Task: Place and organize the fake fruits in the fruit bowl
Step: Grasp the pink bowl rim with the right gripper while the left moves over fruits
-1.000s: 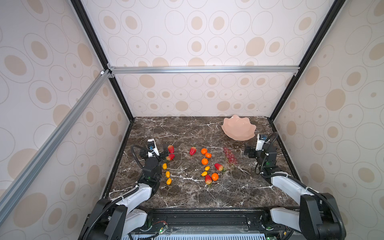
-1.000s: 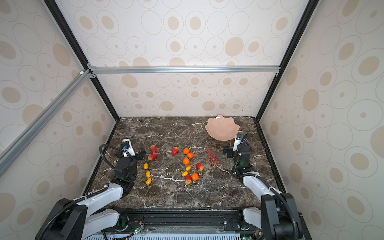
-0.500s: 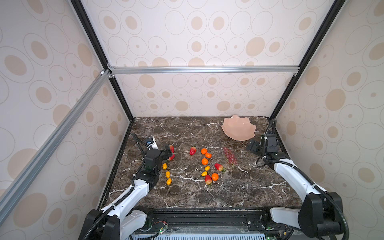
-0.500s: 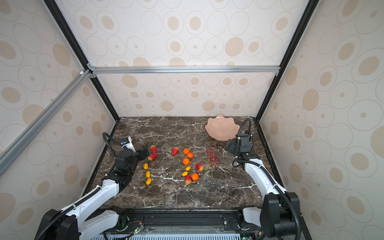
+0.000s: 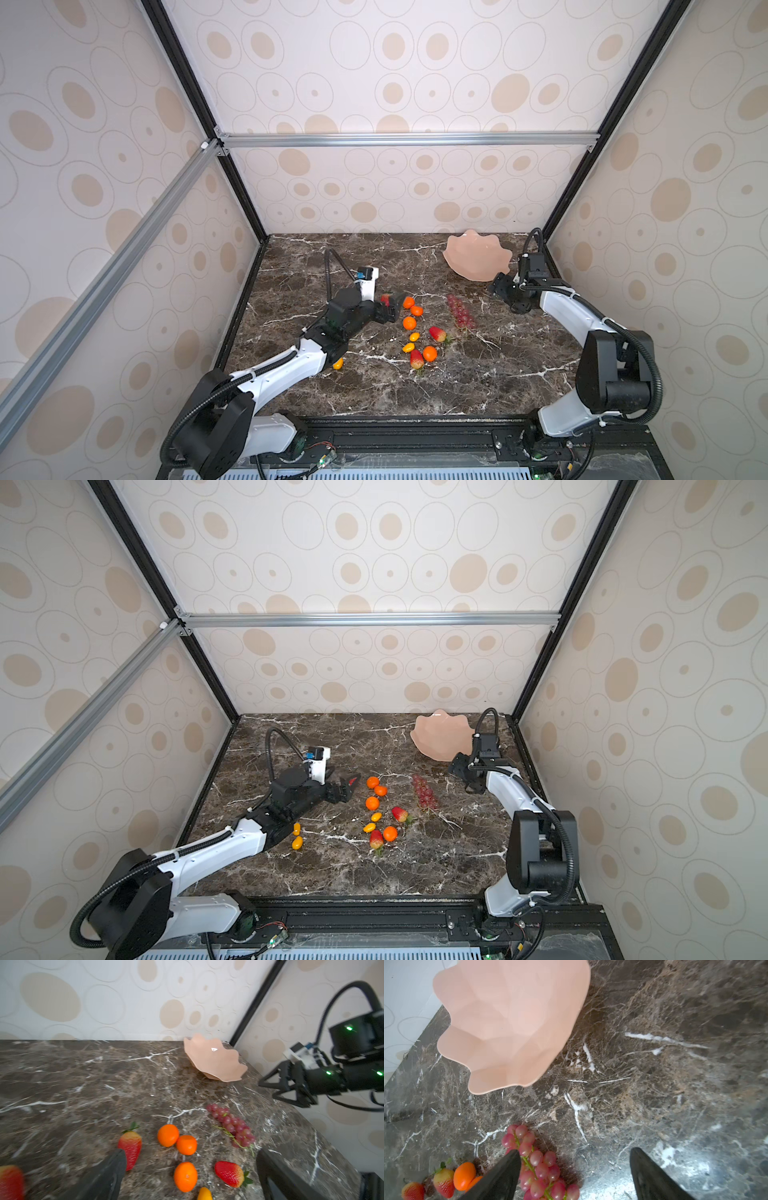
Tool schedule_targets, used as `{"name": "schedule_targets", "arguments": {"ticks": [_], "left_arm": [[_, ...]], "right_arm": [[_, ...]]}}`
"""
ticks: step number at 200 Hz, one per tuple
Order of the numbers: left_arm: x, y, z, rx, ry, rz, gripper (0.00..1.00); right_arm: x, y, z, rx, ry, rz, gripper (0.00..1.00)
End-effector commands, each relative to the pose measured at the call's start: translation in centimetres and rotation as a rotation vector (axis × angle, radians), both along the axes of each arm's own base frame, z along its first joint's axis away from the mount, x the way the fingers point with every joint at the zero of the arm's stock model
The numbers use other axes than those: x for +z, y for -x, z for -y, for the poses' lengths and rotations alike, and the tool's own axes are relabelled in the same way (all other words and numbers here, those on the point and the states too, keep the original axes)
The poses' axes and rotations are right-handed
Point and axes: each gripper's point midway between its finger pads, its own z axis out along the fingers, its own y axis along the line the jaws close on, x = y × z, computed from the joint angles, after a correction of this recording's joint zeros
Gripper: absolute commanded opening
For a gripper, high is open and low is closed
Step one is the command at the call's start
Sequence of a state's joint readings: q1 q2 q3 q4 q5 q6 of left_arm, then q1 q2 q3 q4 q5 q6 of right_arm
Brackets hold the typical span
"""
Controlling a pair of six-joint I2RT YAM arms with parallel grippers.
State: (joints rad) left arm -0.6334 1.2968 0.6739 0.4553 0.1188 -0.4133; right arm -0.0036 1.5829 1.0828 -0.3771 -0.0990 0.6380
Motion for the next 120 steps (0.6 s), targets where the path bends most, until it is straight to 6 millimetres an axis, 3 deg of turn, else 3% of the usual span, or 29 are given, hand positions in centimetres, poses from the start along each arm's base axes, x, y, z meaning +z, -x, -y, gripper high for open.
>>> {"name": "schedule_targets", "arguments": {"ticks": [1, 47, 71, 120], "left_arm": [[2.4, 0.2, 3.3, -0.081, 0.01, 0.078, 0.98], [3.0, 1.1, 7.4, -0.161, 0.014, 0.095, 0.98], [3.0, 1.2, 8.0, -0.174, 0.005, 0.101, 0.98], [3.5, 2.1, 8.3, -0.191, 0.018, 0.108, 0.98]], "right_arm": [[0.2, -1.0, -0.9, -0.032, -0.119, -0.002, 0.83], [-0.6, -3.3, -2.1, -0.096, -0.258, 0.012, 0.76], [-1.4, -4.0, -1.9, -0.145, -0.288, 0.001, 0.7], [-1.1, -6.0, -1.8, -0.174, -0.305, 0.03, 0.64]]}}
